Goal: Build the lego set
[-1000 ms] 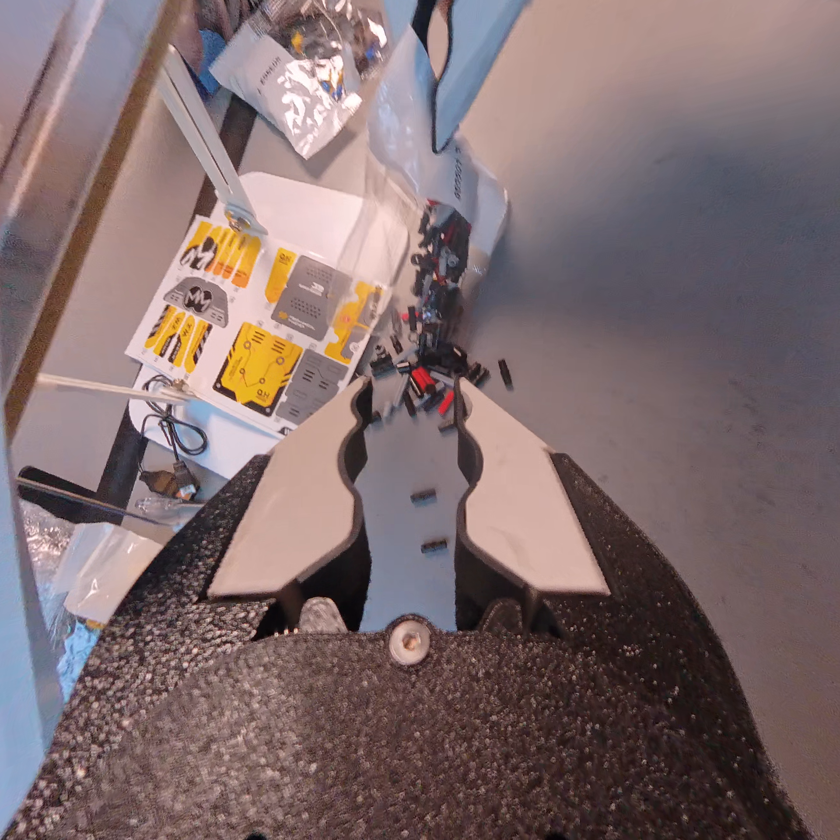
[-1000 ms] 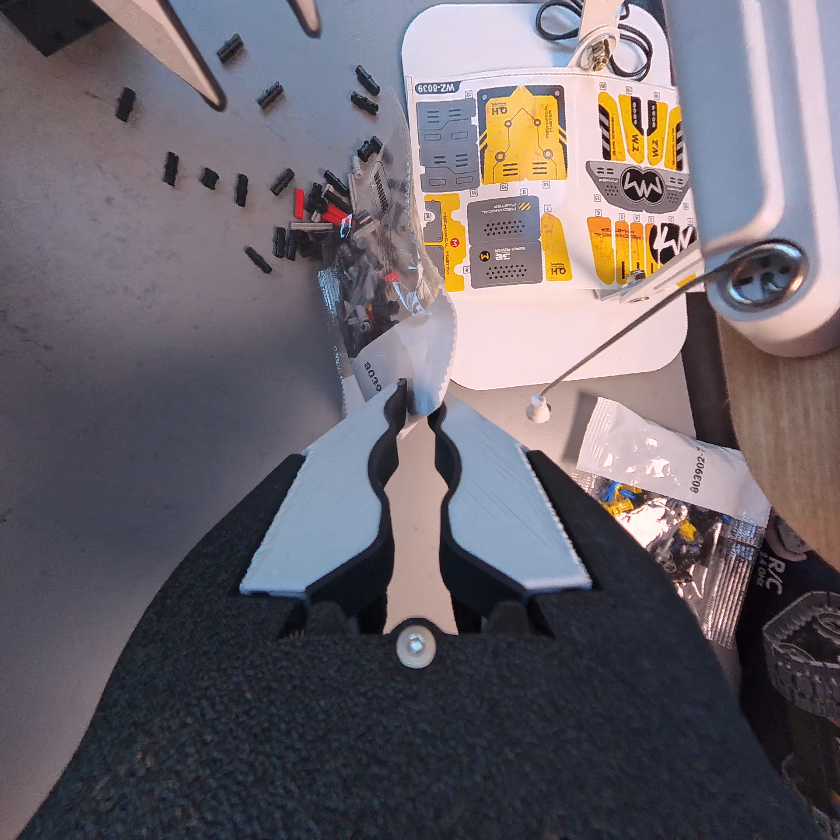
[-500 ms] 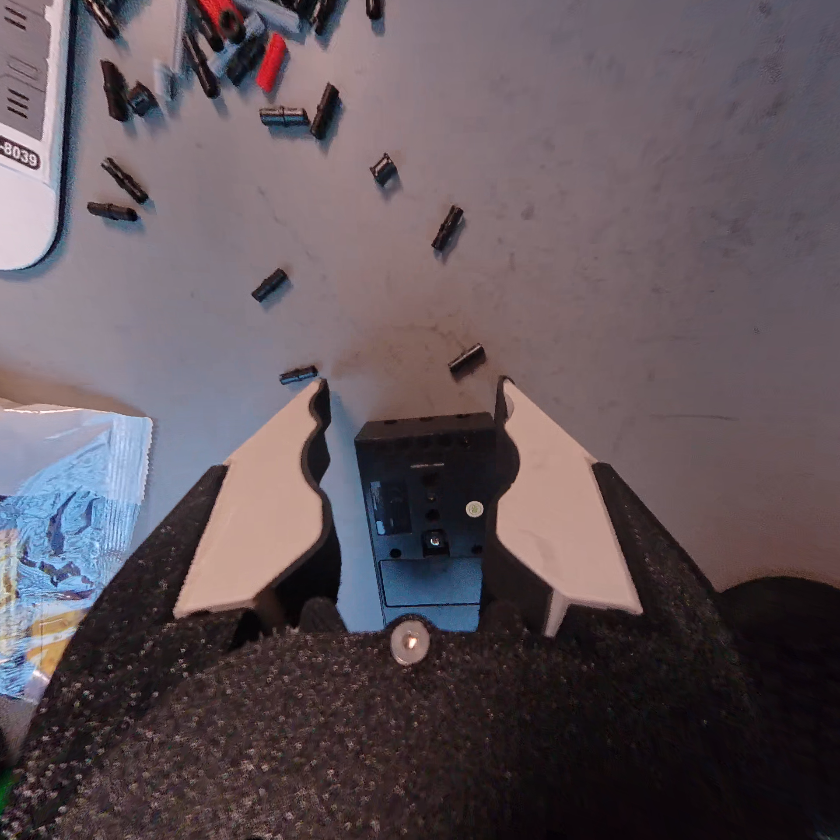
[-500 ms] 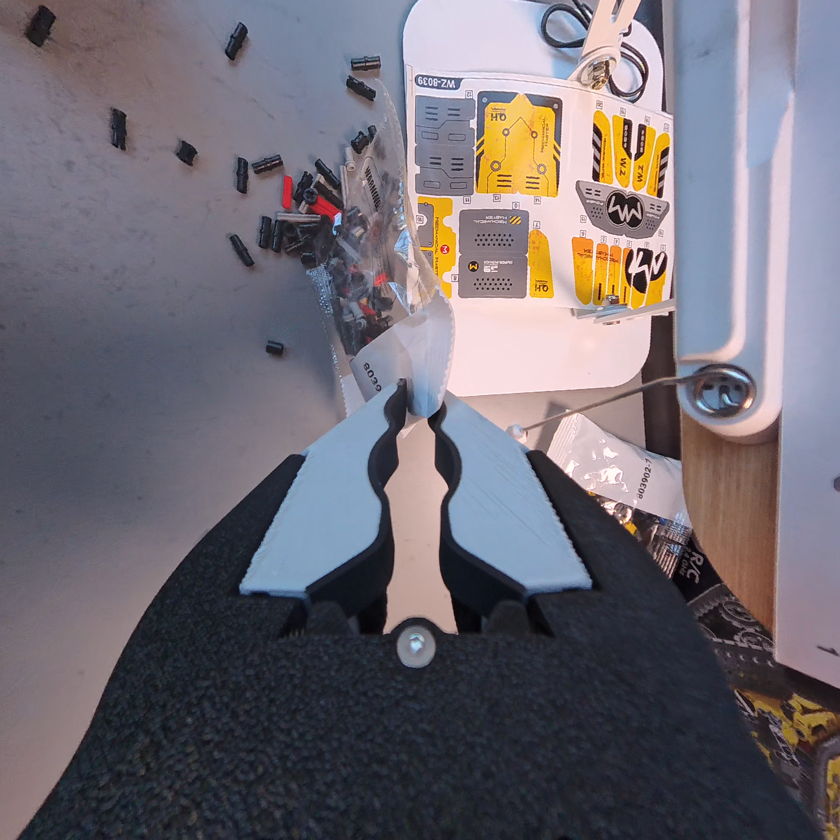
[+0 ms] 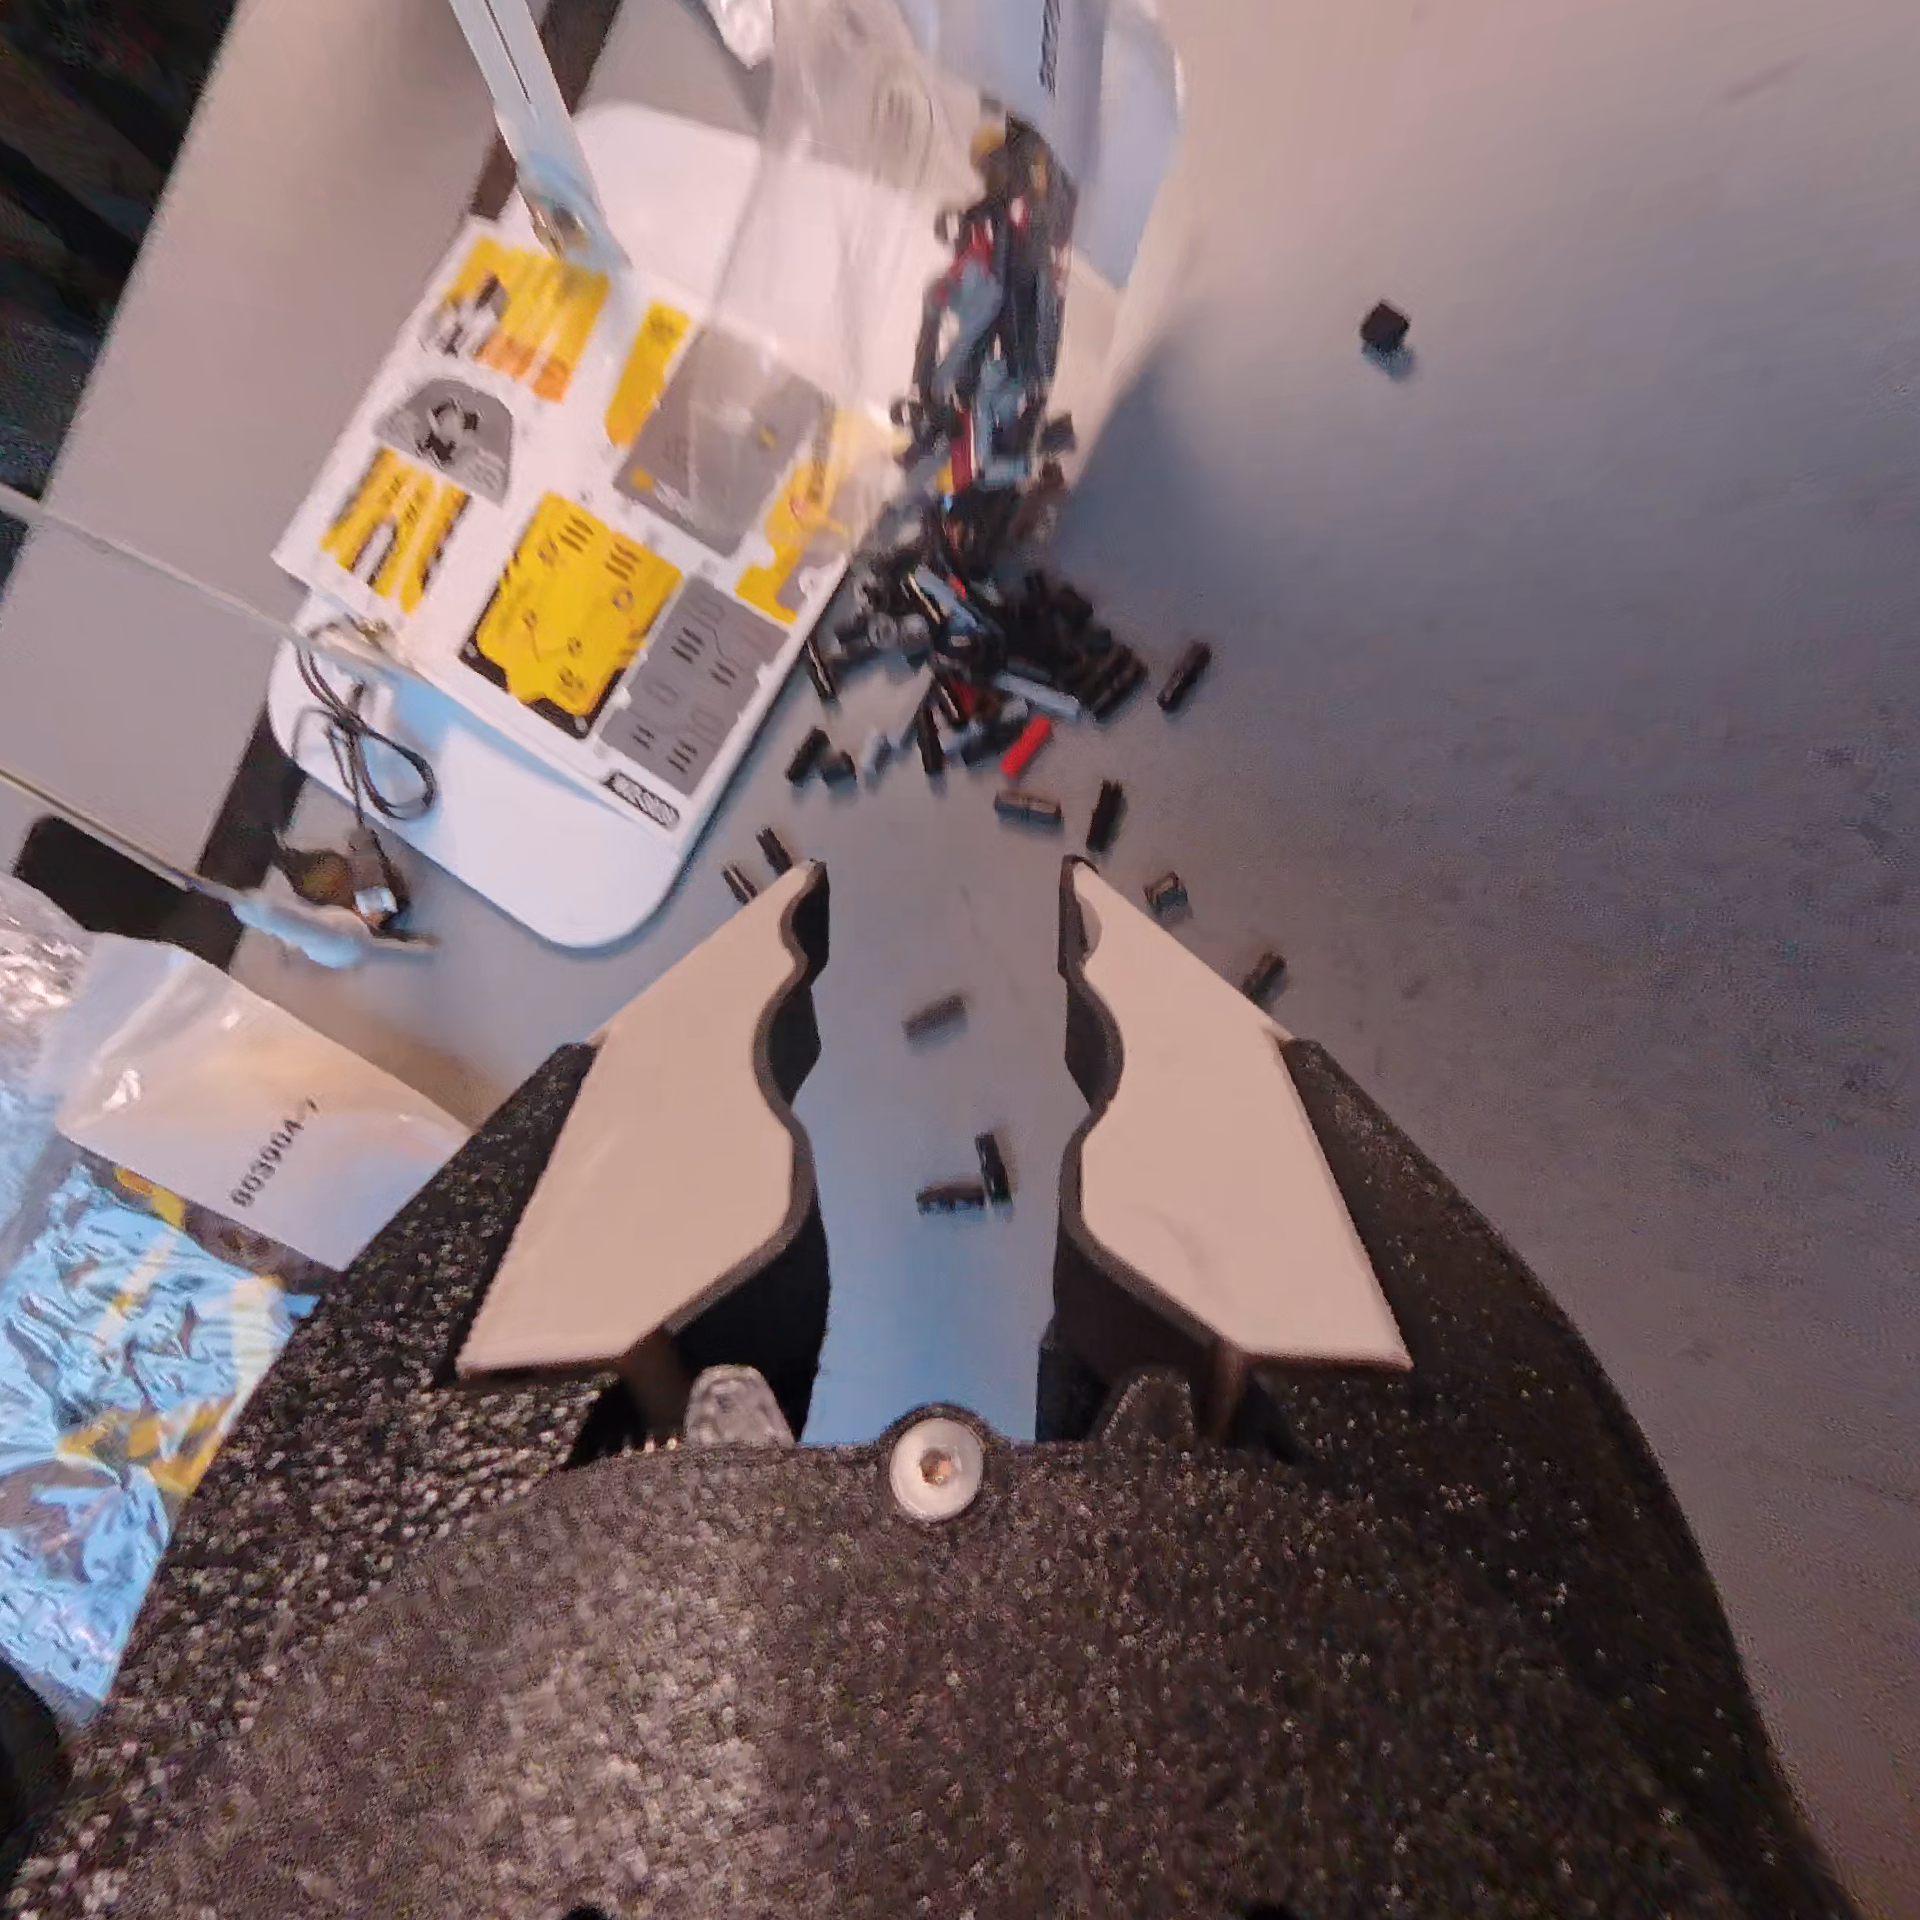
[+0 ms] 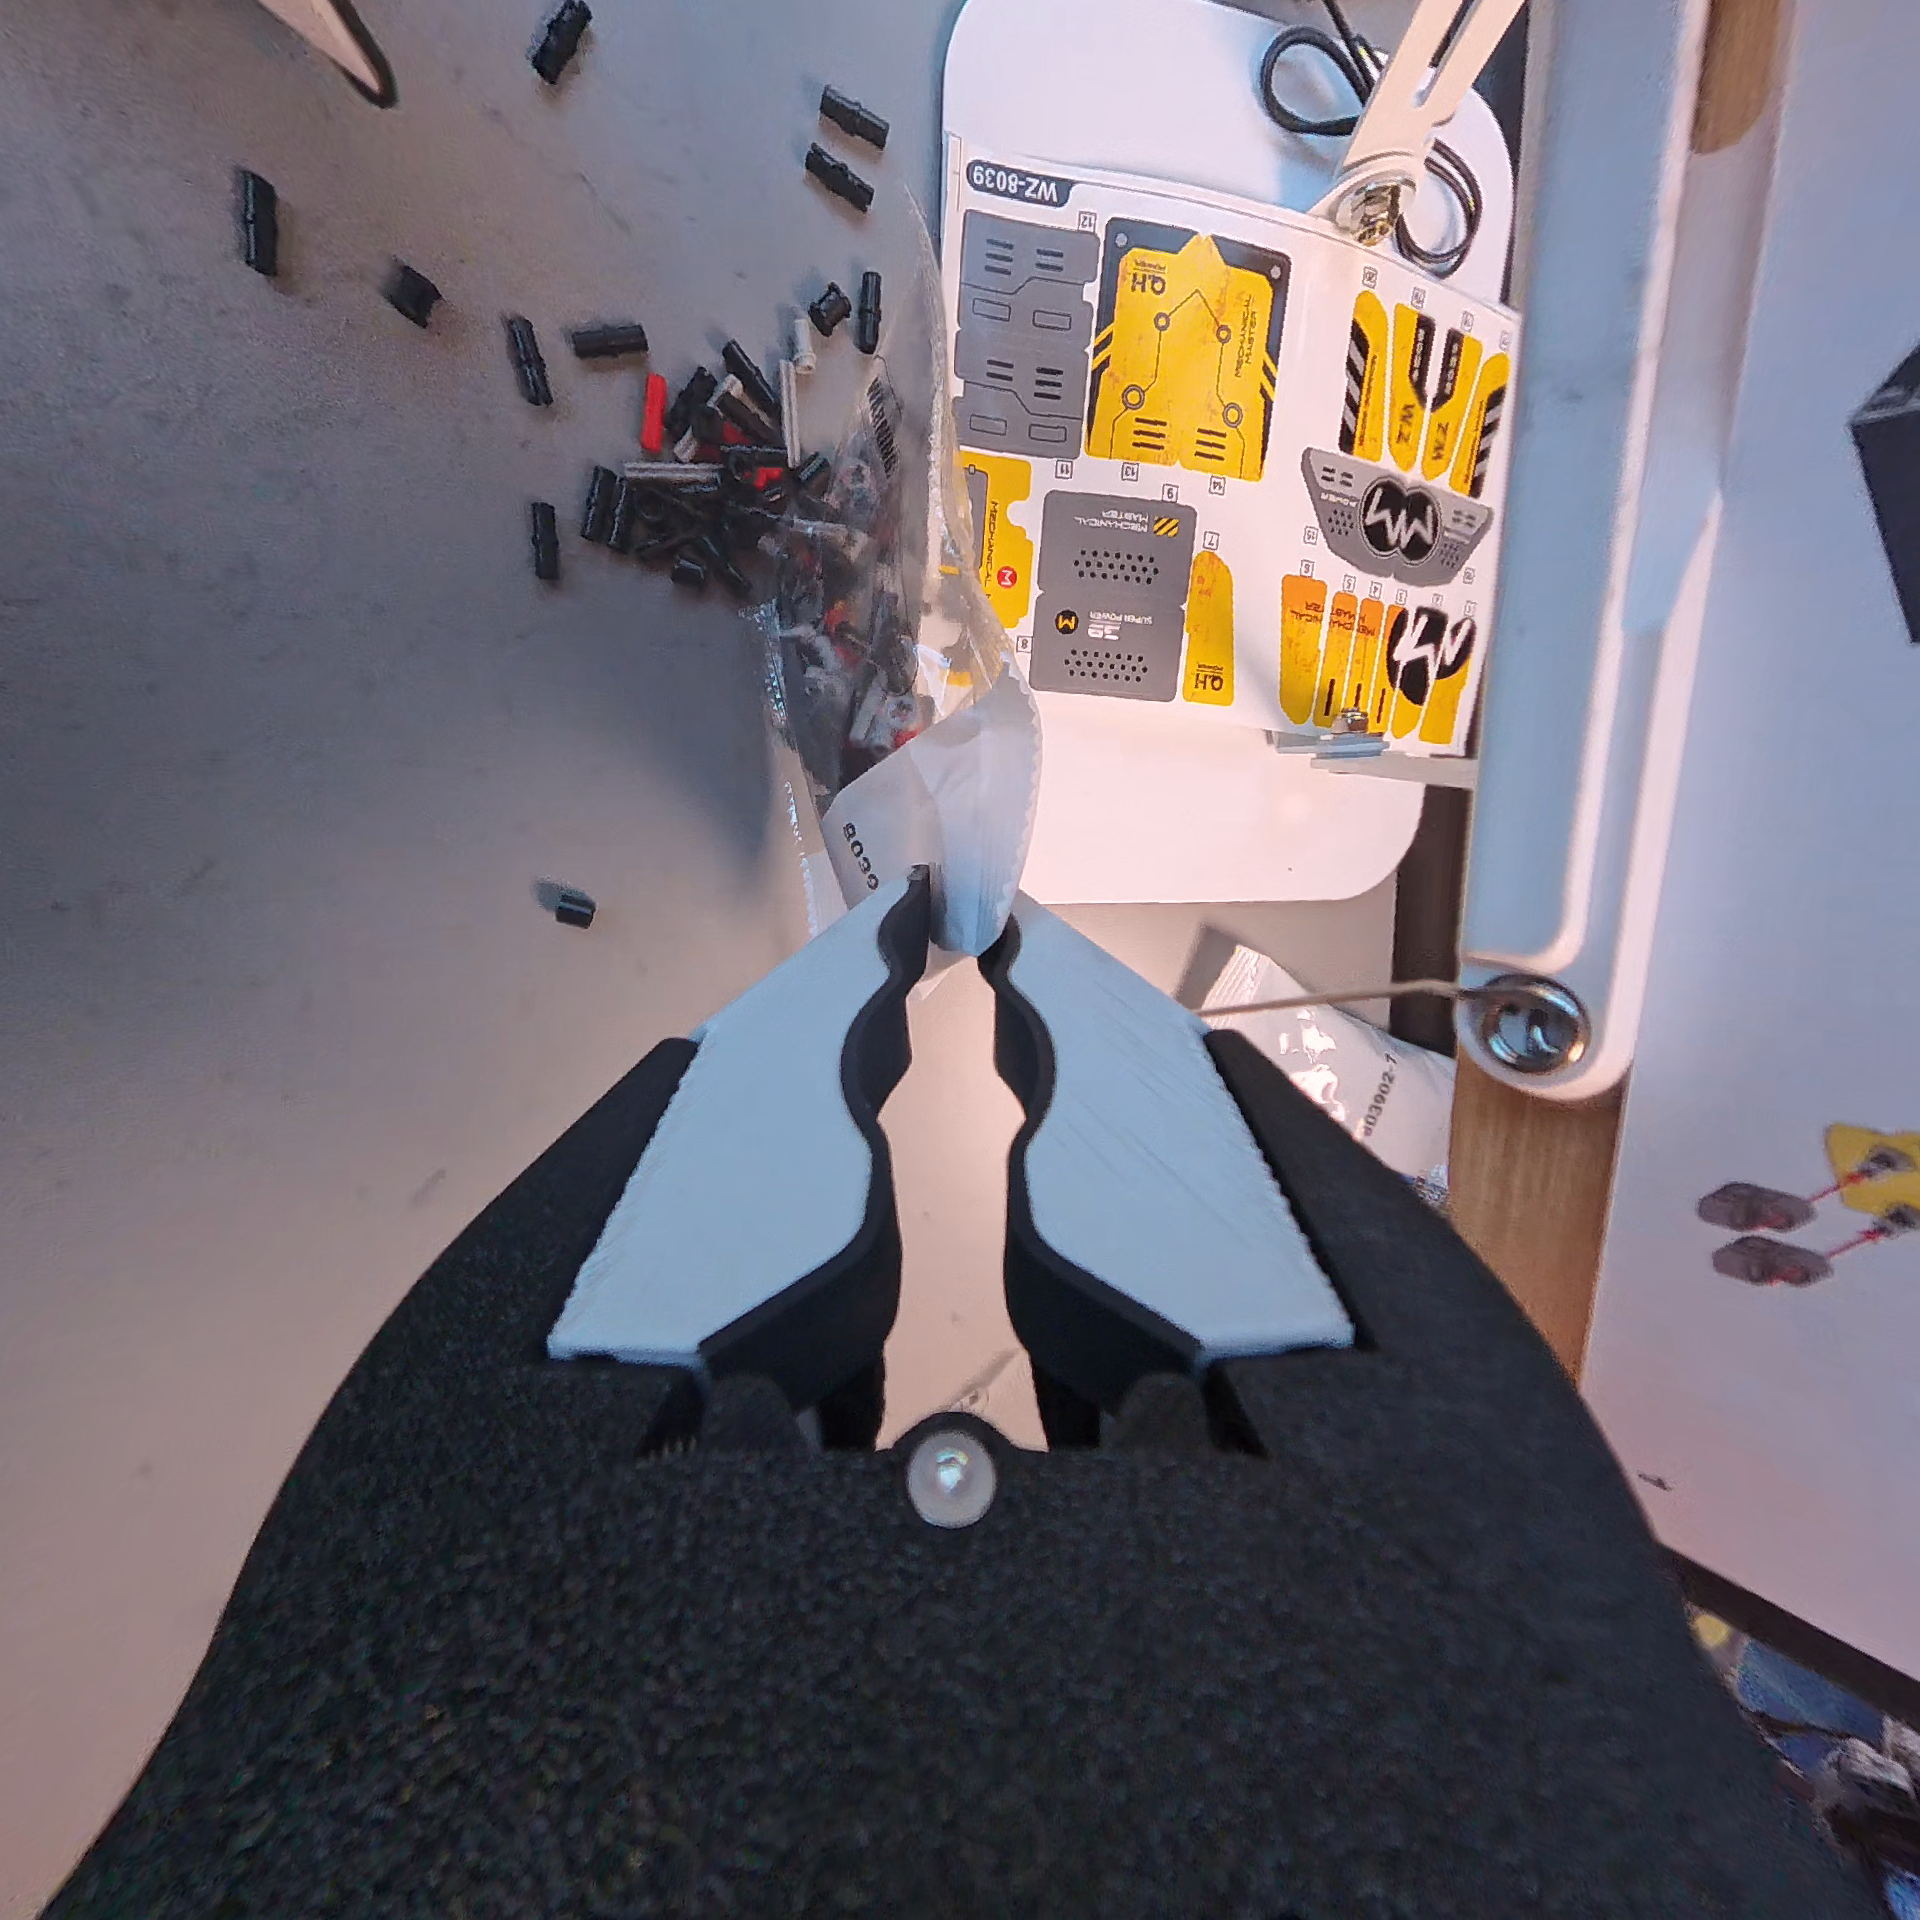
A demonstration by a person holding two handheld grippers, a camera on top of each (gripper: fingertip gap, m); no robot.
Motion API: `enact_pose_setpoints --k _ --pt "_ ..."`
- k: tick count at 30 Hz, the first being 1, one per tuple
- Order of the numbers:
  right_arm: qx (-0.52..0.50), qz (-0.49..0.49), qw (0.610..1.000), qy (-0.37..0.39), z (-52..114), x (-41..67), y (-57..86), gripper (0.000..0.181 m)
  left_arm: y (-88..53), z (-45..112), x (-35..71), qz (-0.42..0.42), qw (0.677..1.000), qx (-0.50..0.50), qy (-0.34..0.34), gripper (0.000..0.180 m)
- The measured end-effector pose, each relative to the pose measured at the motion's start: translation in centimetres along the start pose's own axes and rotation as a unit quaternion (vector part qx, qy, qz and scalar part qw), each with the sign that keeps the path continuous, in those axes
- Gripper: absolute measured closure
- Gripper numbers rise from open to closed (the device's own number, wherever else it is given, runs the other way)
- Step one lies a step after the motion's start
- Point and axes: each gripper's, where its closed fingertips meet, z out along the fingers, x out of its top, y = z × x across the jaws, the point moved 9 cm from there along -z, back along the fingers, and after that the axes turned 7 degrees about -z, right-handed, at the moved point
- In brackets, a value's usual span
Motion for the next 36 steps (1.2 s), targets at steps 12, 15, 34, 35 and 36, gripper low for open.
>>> enact_pose_setpoints --k 12,15,34,35,36 --pt "-0.013 -0.101 0.994 -0.042 -0.2 2.5 -0.5 0.174 -1.5 3.7 6.4 -0.01 0.993 -0.025 0.111 0.161" --pt "-0.021 -0.109 0.993 -0.032 -0.4 2.9 -0.6 0.174 -1.7 4.0 6.3 -0.021 0.992 -0.034 0.118 0.173" --pt "0.001 0.059 0.987 0.147 2.5 -3.4 -0.9 0.17 -3.9 3.9 3.2 -0.144 0.957 -0.124 0.219 0.18" --pt "0.001 0.064 0.986 0.153 2.5 -3.5 -0.8 0.172 -3.9 3.9 3.1 -0.147 0.956 -0.127 0.218 0.18" --pt "0.003 0.067 0.985 0.158 2.3 -3.4 -0.7 0.18 -3.9 3.9 3.0 -0.15 0.956 -0.129 0.217 0.18"
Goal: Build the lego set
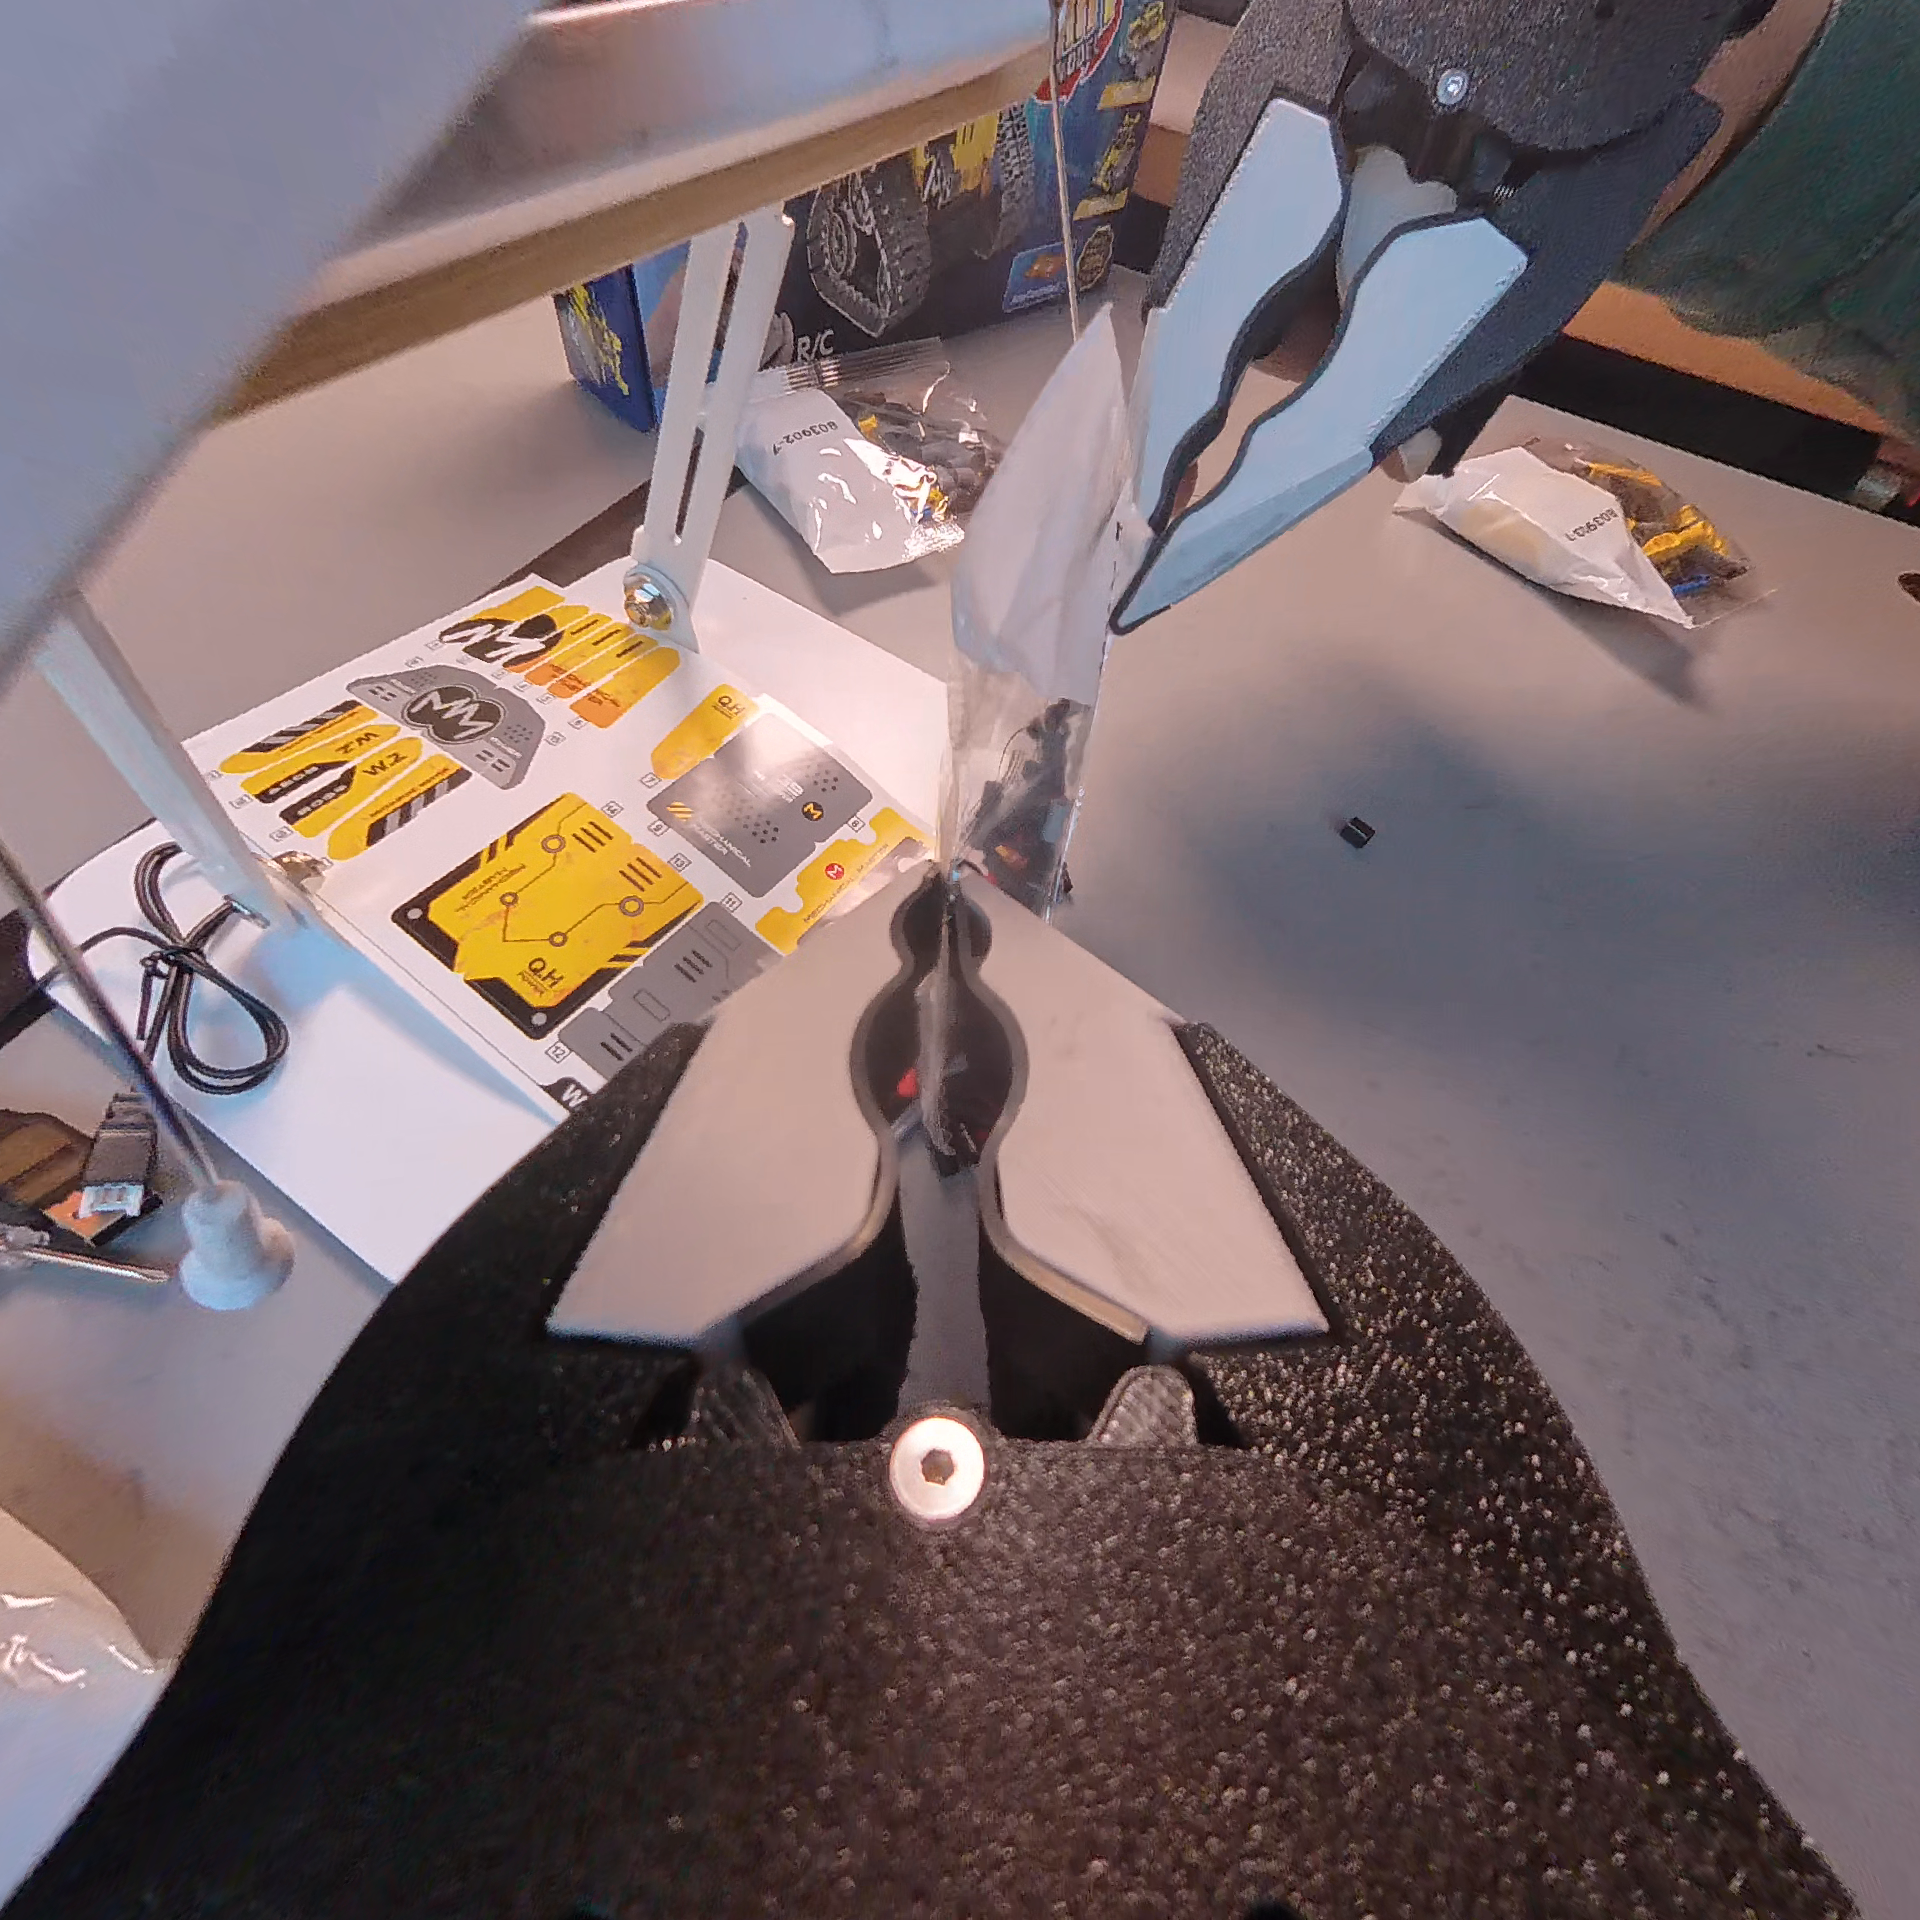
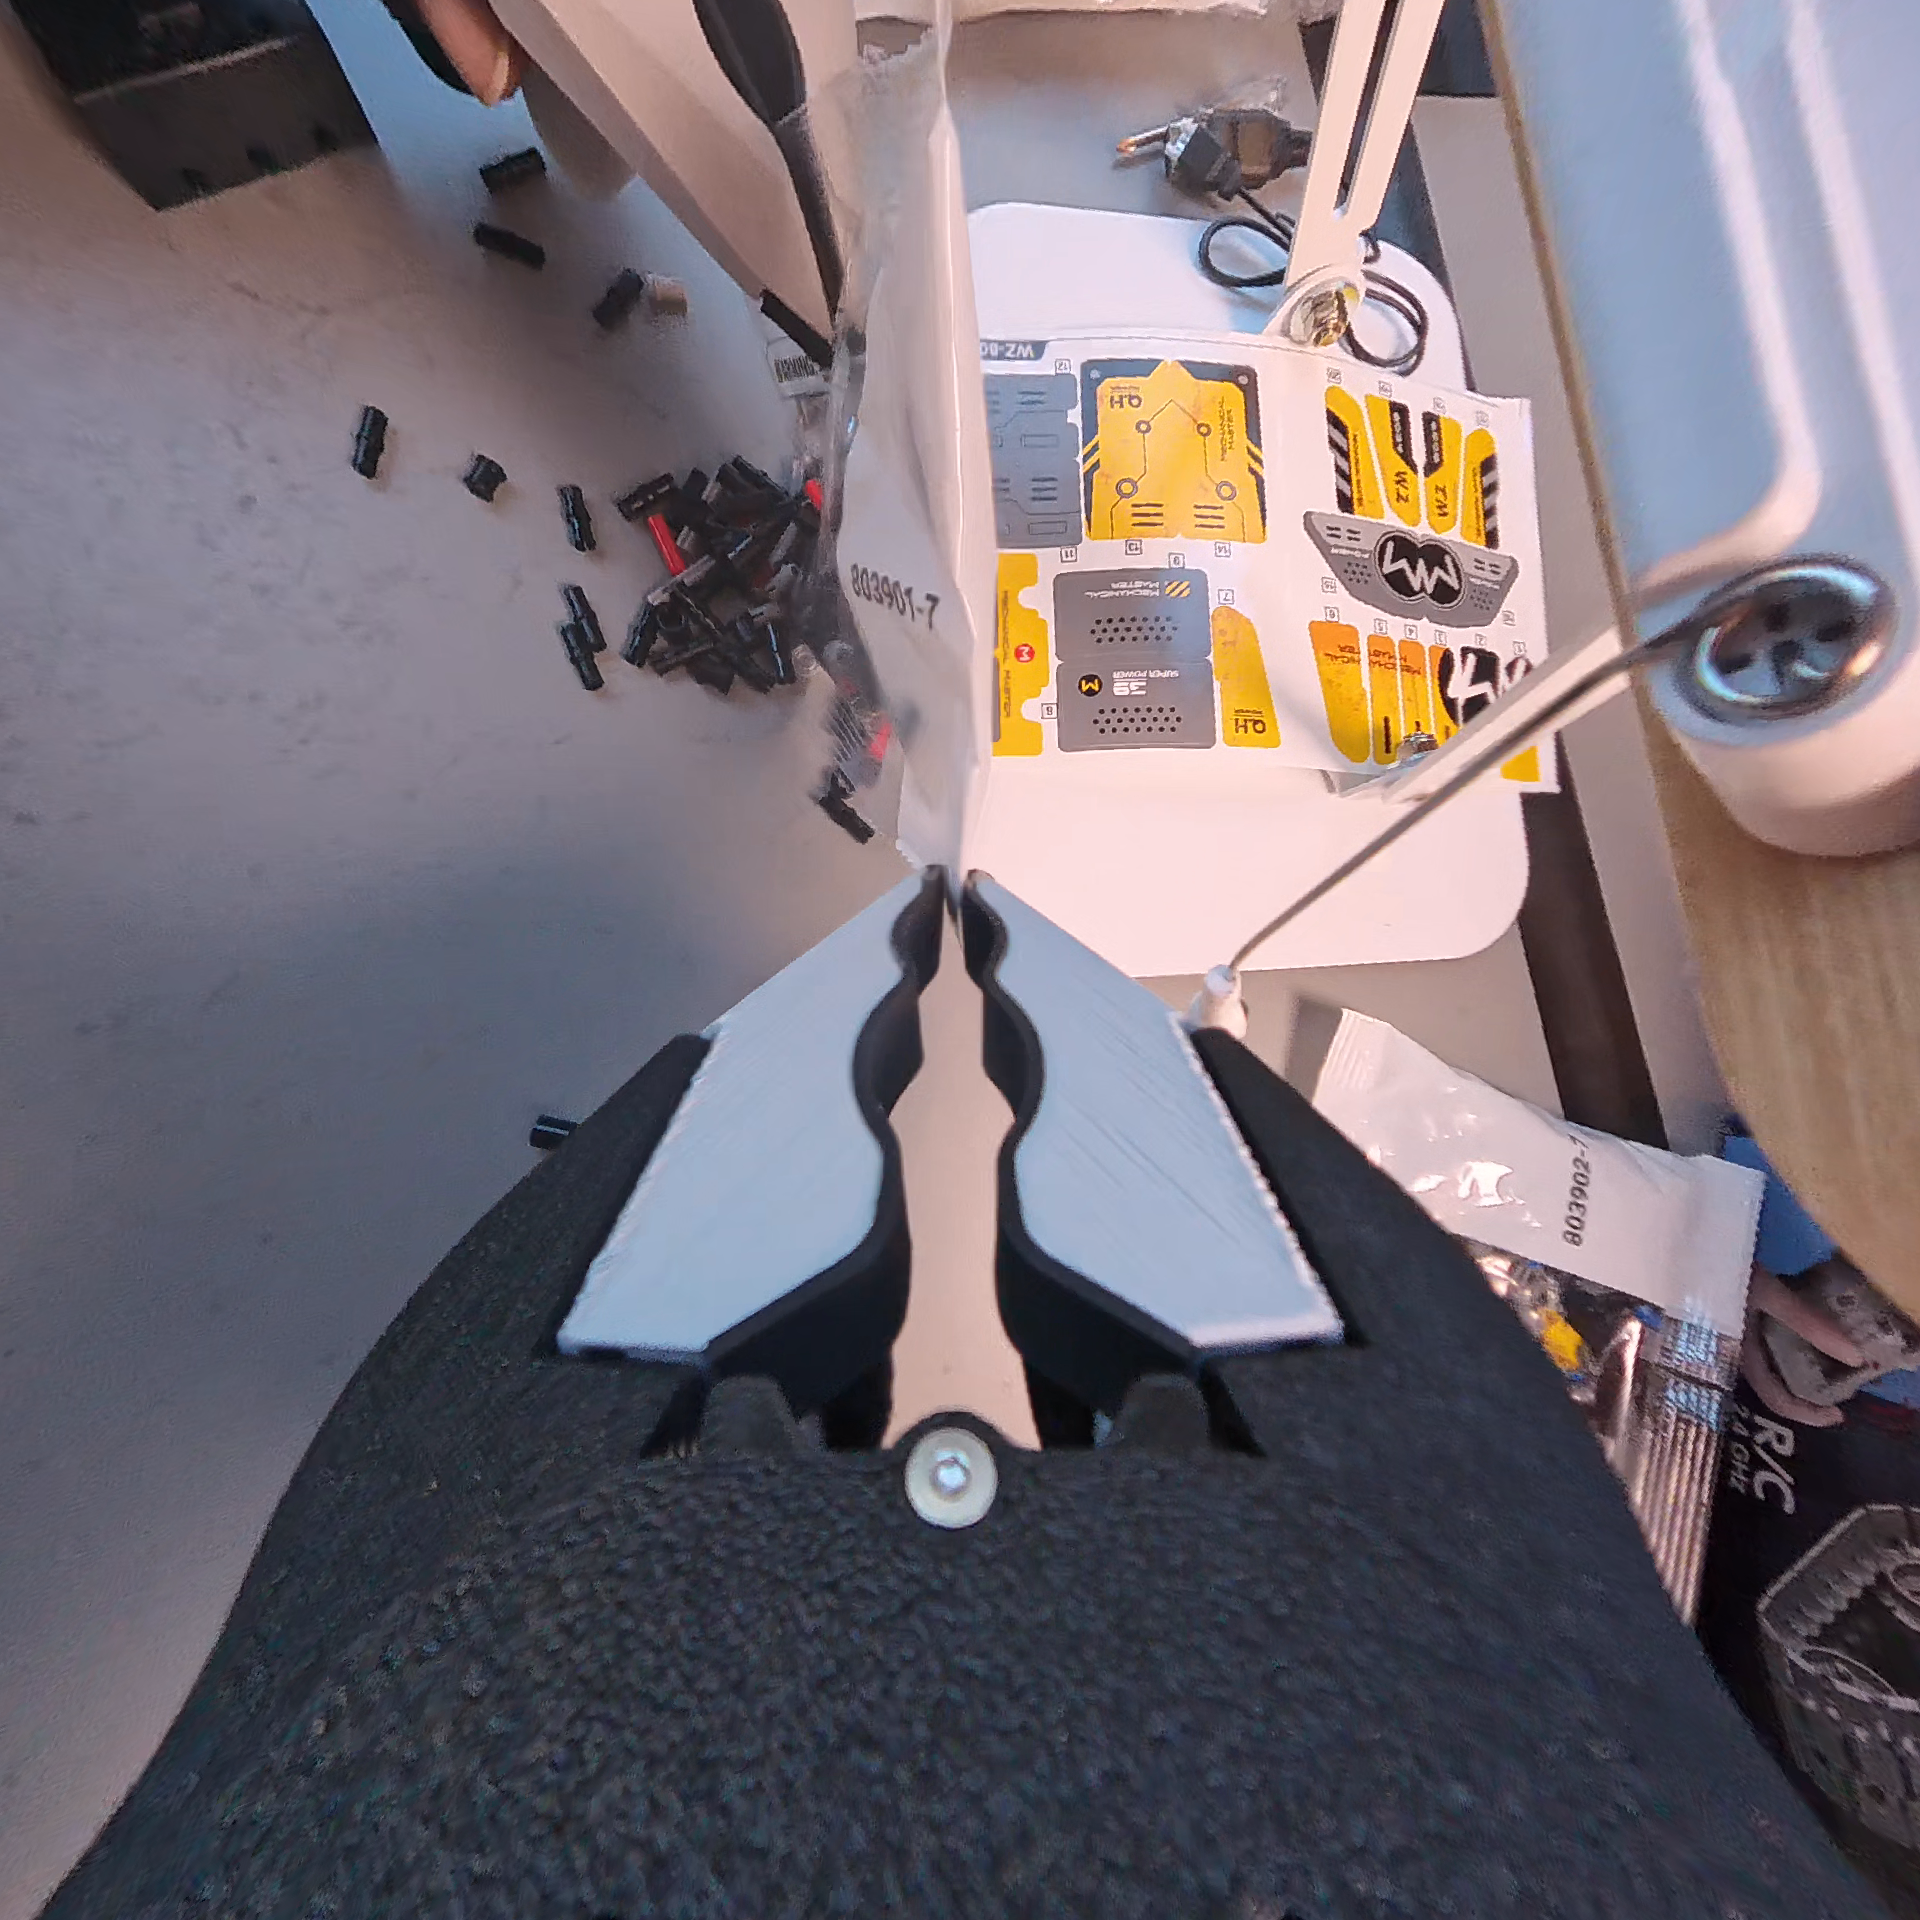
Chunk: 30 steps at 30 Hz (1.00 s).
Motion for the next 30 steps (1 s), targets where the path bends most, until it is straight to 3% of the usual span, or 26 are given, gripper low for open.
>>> enact_pose_setpoints --k 10,16,18,21,23,30 --pt "0.003 0.013 1.0 -0.001 -1.4 1.3 1.1 0.181 0.1 0.0 -0.3 0.016 0.999 0.008 -0.039 0.161" --pt "0.012 0.031 0.999 -0.009 -1.4 1.4 1.0 0.181 0.6 -0.9 1.0 0.026 1.0 -0.001 -0.003 0.142" --pt "0.02 0.034 0.999 -0.009 -1.3 1.5 0.9 0.181 0.7 -1.2 1.7 0.025 0.999 0.003 0.028 0.144" --pt "0.025 0.035 0.999 -0.006 -1.1 2.0 0.7 0.181 1.1 -1.0 2.4 0.012 0.998 -0.017 0.062 0.172" --pt "0.026 0.032 0.999 -0.009 -0.8 2.2 0.6 0.181 1.2 -0.5 2.3 0.015 0.998 -0.01 0.056 0.179" --pt "0.027 0.037 0.999 0.001 -1.1 2.1 0.5 0.181 0.7 -1.2 2.2 -0.019 0.998 -0.015 0.064 0.178"
